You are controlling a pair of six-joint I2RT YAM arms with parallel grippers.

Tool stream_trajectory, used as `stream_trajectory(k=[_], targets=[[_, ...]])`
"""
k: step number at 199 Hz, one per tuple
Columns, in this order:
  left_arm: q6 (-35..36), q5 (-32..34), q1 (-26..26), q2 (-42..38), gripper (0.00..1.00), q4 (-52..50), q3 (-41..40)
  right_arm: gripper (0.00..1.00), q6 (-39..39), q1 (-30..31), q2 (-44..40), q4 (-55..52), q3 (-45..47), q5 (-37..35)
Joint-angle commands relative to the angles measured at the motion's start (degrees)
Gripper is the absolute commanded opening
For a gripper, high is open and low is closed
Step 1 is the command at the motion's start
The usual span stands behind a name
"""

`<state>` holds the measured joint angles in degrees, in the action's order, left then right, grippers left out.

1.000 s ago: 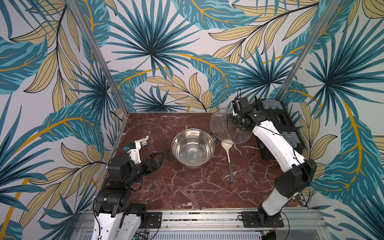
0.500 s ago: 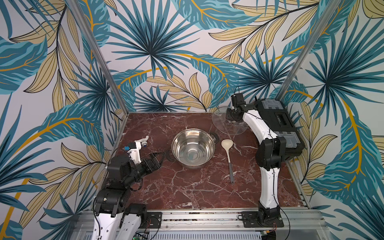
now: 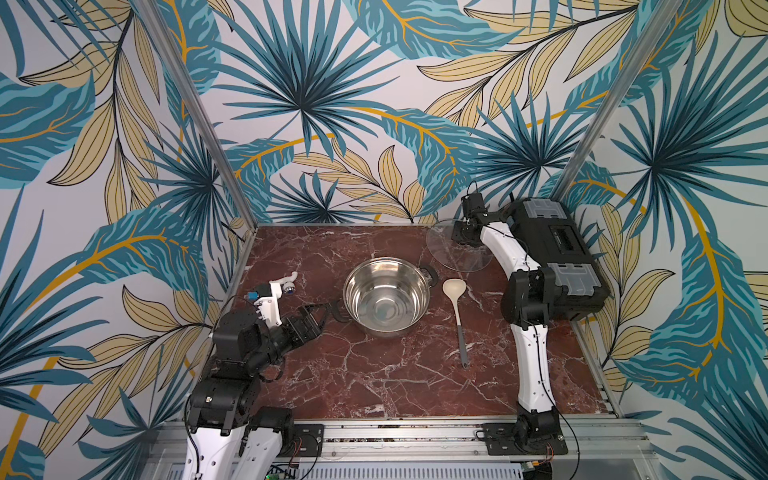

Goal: Stir the soup with a spoon
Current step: Place the lid at the center of the board.

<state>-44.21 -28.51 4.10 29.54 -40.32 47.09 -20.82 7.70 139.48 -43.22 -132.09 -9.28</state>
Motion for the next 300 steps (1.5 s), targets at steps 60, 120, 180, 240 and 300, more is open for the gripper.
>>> stream_trajectory(k=[60, 120, 180, 240, 300], targets=[[0.3, -0.4, 0.2, 0.1, 1.0, 2.1, 1.1, 0.19, -3.0, 0.0, 1.8, 3.6, 1.5, 0.8], [0.5, 0.0, 0.2, -1.0, 1.0, 1.0, 0.1, 0.41, -3.5, -0.1, 2.8, 3.5, 3.4, 1.7], [0.4, 0.0, 0.2, -2.0, 1.0, 0.3, -0.3, 0.93, -2.7, 0.1, -3.9, 4.6, 6.7, 6.3], [1.1, -0.8, 0.4, -2.0, 1.0, 2.2, -0.9, 0.96, -2.0, 0.8, -38.2, 11.1, 37.6, 7.5], [-1.5, -1.4, 5.5, -0.6, 1.0, 10.5, -8.6, 0.8, -3.0, 5.8, -67.0, 7.5, 70.9, 7.5]])
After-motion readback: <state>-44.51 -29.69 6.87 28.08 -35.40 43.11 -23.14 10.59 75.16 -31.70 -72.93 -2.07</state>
